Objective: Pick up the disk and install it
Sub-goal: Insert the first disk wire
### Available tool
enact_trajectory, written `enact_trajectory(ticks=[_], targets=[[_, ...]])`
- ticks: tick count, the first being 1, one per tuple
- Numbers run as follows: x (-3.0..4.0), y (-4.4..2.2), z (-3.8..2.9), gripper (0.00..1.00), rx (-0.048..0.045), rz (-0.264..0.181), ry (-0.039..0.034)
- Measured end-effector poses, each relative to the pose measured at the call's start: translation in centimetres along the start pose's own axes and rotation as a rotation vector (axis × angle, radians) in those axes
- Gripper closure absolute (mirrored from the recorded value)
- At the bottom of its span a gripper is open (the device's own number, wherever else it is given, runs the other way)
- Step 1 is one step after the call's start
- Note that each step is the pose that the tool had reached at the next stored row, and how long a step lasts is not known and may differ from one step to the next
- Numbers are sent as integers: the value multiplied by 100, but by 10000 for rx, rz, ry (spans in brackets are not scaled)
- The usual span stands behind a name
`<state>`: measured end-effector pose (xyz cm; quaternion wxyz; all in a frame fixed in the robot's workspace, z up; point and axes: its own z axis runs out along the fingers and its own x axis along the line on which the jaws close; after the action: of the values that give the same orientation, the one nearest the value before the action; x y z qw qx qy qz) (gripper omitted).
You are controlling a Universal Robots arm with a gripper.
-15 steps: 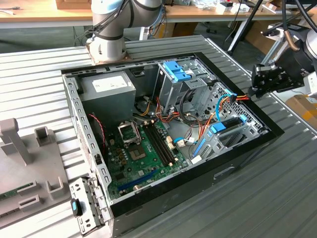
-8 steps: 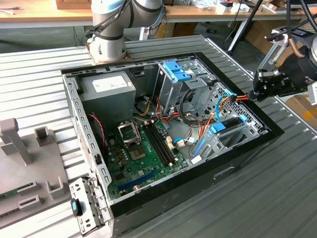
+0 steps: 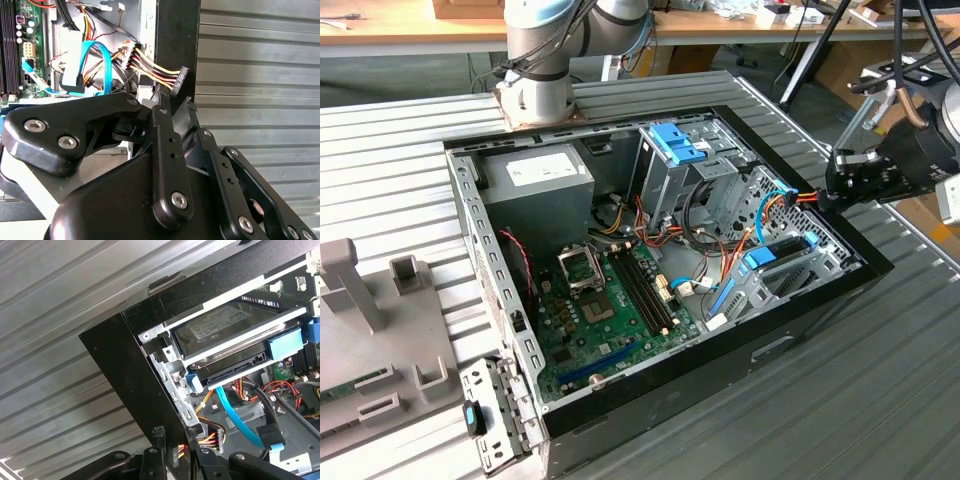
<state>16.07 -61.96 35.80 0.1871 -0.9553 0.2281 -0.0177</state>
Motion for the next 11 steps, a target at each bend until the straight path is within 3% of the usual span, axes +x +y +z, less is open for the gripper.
enact_trajectory(ticks=[3,9,10,11], targets=[[-2,4,16,71,-102,-14,48],[-3,4,18,71,-119,-16,57],[-5,5,17,71,-82,-30,92],[-12,9,16,71,32,-95,242]])
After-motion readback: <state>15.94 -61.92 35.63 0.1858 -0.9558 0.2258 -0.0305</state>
